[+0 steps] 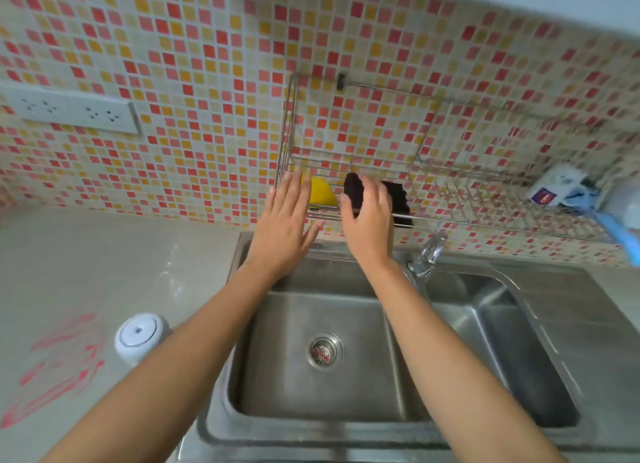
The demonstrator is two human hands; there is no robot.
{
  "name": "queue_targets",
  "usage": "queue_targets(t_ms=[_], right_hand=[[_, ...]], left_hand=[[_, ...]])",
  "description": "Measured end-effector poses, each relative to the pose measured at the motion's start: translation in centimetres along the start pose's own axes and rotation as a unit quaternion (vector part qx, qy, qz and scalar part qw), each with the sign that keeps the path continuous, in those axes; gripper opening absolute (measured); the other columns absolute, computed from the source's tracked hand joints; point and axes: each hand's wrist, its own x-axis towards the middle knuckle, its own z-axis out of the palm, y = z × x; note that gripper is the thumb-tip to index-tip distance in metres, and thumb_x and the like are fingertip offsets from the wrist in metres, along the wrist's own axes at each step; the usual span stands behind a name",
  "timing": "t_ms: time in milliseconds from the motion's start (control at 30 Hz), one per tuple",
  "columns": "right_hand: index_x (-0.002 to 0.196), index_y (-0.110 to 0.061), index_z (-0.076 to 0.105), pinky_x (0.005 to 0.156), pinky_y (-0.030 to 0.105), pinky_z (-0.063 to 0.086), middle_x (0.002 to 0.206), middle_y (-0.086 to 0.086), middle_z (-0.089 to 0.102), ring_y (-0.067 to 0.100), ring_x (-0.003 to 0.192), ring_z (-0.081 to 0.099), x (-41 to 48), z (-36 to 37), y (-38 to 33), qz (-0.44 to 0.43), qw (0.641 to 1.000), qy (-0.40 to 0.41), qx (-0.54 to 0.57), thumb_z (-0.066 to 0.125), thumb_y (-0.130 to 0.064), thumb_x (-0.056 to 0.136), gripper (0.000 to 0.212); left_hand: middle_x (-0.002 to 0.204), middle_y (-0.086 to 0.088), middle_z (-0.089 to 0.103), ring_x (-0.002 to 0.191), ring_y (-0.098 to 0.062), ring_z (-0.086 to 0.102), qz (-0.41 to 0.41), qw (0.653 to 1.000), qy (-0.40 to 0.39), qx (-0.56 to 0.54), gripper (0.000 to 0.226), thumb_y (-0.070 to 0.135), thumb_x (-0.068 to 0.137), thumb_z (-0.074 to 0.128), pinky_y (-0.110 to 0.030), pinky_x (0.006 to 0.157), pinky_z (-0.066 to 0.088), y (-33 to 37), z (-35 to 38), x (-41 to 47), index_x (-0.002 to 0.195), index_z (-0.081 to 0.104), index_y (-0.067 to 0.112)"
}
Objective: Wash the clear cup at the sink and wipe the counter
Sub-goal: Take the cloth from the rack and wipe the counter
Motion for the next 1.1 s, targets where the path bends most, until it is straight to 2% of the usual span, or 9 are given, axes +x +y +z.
queue_targets(t_ms=[100,200,300,400,533,633,733,900,1100], right_hand=[[0.14,-0.011,0.042,0.099,0.04,0.042,0.137,0.011,0.051,0.029,0.126,0.045,4.1,-0.1,1.6,0.043,0.991,-0.074,-0.099,0.056,-0.036,0.093,0.055],[0.146,-0.016,0.029,0.098,0.043,0.044,0.146,0.009,0.041,0.03,0.133,0.039,7.1,0.6,2.4,0.148,0.961,-0.199,-0.126,0.055,-0.048,0.092,0.068],[0.136,-0.015,0.044,0.082,0.039,0.052,0.13,0.008,0.056,0.031,0.115,0.055,8.6,1.5,2.3,0.176,0.924,-0.278,-0.193,0.056,-0.061,0.085,0.069],[0.116,-0.015,0.06,0.06,0.03,0.045,0.115,0.004,0.063,0.027,0.096,0.063,8.9,2.3,1.8,0.158,0.907,-0.3,-0.251,0.064,-0.048,0.086,0.044],[0.106,-0.012,0.064,0.055,0.029,0.044,0.102,0.005,0.066,0.024,0.089,0.065,9.3,2.5,1.4,0.144,0.897,-0.289,-0.301,0.062,-0.018,0.091,0.016],[0.109,-0.007,0.062,0.059,0.03,0.044,0.106,0.009,0.066,0.026,0.094,0.064,9.5,2.1,1.5,0.134,0.905,-0.271,-0.3,0.057,-0.007,0.093,0.017],[0.115,-0.009,0.057,0.061,0.035,0.048,0.106,0.011,0.065,0.03,0.094,0.064,9.1,1.7,2.5,0.171,0.939,-0.205,-0.218,0.059,-0.01,0.092,0.023],[0.097,-0.012,0.054,0.059,0.035,0.054,0.092,0.005,0.065,0.025,0.077,0.065,8.6,0.5,2.9,0.227,0.972,-0.056,-0.016,0.061,-0.015,0.089,0.011],[0.092,-0.012,0.055,0.049,0.015,0.039,0.081,-0.002,0.064,0.01,0.064,0.057,6.4,-3.0,-1.0,0.121,0.984,0.083,0.097,0.059,-0.012,0.081,0.012]], left_hand=[[0.159,-0.009,-0.022,0.146,-0.021,-0.022,-0.012,0.998,-0.027,0.051,0.078,0.063,0.096,0.004,-0.037,0.118,-0.014,1.0,1.0,3.0,0.15,-0.017,0.011],[0.159,-0.009,-0.022,0.146,-0.022,-0.021,-0.025,0.995,-0.031,0.09,0.08,0.065,0.095,0.005,-0.039,0.118,-0.015,0.7,1.9,4.0,0.149,-0.02,0.01],[0.161,-0.009,-0.014,0.149,-0.023,-0.013,-0.02,0.996,-0.026,0.085,0.082,0.065,0.096,0.01,-0.042,0.121,-0.007,0.6,2.1,4.5,0.152,-0.012,0.009],[0.162,-0.008,-0.012,0.149,-0.023,-0.013,-0.017,0.996,-0.038,0.081,0.083,0.066,0.096,0.011,-0.042,0.121,-0.006,0.6,2.0,4.4,0.153,-0.009,0.01],[0.161,-0.006,-0.014,0.148,-0.021,-0.016,-0.017,0.996,-0.043,0.077,0.084,0.068,0.095,0.009,-0.041,0.12,-0.012,0.6,2.0,4.5,0.153,-0.009,0.011],[0.161,-0.004,-0.016,0.148,-0.02,-0.017,-0.02,0.996,-0.051,0.077,0.086,0.07,0.093,0.008,-0.04,0.12,-0.012,0.5,1.9,4.6,0.153,-0.009,0.012],[0.16,-0.003,-0.018,0.148,-0.019,-0.018,-0.025,0.995,-0.065,0.074,0.089,0.073,0.09,0.007,-0.039,0.119,-0.015,0.8,1.9,4.7,0.153,-0.01,0.012],[0.159,-0.003,-0.023,0.144,-0.015,-0.024,-0.018,0.996,-0.084,0.01,0.087,0.067,0.095,0.022,-0.034,0.117,-0.017,1.1,0.6,3.4,0.152,-0.014,0.013],[0.158,0.012,-0.017,0.143,-0.003,-0.02,-0.09,0.991,-0.02,-0.098,0.081,0.056,0.096,0.04,-0.025,0.112,-0.016,-3.5,-2.4,-5.8,0.155,-0.006,0.023]])
